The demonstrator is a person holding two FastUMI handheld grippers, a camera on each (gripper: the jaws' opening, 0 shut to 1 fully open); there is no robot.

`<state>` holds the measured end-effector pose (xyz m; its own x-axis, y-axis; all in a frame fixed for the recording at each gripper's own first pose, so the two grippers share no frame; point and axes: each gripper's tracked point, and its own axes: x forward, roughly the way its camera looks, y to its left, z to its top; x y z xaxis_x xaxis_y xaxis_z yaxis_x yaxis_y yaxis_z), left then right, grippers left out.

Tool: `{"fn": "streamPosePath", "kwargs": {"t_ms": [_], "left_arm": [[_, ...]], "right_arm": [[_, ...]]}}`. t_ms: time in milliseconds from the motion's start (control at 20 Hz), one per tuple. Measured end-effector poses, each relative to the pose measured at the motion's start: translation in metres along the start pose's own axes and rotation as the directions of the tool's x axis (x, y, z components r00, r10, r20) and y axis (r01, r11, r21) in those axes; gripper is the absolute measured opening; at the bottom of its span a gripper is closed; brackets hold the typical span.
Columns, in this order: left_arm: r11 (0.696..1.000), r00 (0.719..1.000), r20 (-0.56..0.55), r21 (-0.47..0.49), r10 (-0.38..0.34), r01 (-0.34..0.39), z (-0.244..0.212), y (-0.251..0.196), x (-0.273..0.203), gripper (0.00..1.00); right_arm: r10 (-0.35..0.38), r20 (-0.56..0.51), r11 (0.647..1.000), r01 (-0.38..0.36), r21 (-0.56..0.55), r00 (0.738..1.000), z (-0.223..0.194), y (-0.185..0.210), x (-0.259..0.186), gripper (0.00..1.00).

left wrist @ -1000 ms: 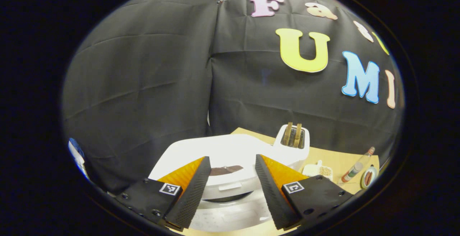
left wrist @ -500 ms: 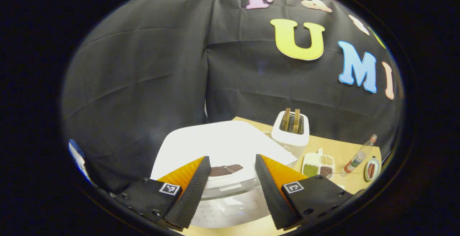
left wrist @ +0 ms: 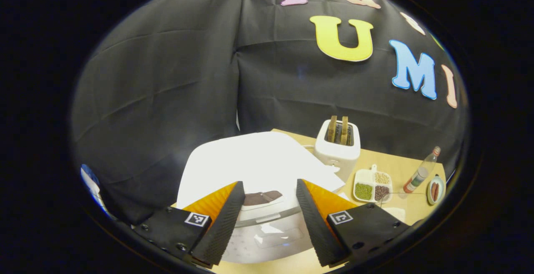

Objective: Close the left gripper, press the button to open the rice cooker; take a wooden spoon from the chopstick holder with the right hand, scoop a spoonful of rice and pour it into the rice cooker, then put the wooden spoon back into the chopstick holder.

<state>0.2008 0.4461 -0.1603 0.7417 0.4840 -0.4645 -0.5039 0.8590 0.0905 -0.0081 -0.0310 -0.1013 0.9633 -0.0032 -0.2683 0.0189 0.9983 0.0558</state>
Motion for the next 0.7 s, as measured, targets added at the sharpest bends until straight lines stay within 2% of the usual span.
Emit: {"fn": "streamPosePath", "kwargs": {"t_ms": [350, 400, 450, 500, 550, 700], "left_arm": [[1.000, 0.999, -0.050, 0.008, 0.009, -0.009, -0.016, 0.002, 0.003, 0.86], [1.000, 0.999, -0.047, 0.007, 0.012, -0.012, -0.015, 0.001, 0.002, 0.89], [1.000, 0.999, -0.046, 0.006, 0.015, -0.015, -0.016, 0.002, 0.002, 0.87], [1.000, 0.999, -0.044, 0.004, 0.018, -0.017, -0.016, 0.003, 0.002, 0.92], [1.000, 0.999, -0.042, 0.003, 0.019, -0.019, -0.016, 0.003, 0.002, 0.89], [1.000, 0.999, -0.049, -0.002, 0.019, -0.019, -0.017, 0.003, 0.001, 0.89]], "right_arm": [[-0.015, -0.022, 1.000, 0.015, 0.027, 1.000, -0.007, -0.005, 0.003, 0.98], [-0.015, -0.020, 0.999, 0.016, 0.029, 1.000, -0.007, -0.004, 0.002, 0.98], [-0.016, -0.019, 0.999, 0.017, 0.028, 1.000, -0.007, -0.004, 0.002, 0.98], [-0.016, -0.018, 1.000, 0.016, 0.026, 1.000, -0.007, -0.004, 0.002, 0.98], [-0.016, -0.020, 1.000, 0.016, 0.023, 1.000, -0.007, -0.004, 0.003, 0.98], [-0.014, -0.026, 1.000, 0.014, 0.022, 1.000, -0.010, -0.003, 0.004, 0.97]]}}
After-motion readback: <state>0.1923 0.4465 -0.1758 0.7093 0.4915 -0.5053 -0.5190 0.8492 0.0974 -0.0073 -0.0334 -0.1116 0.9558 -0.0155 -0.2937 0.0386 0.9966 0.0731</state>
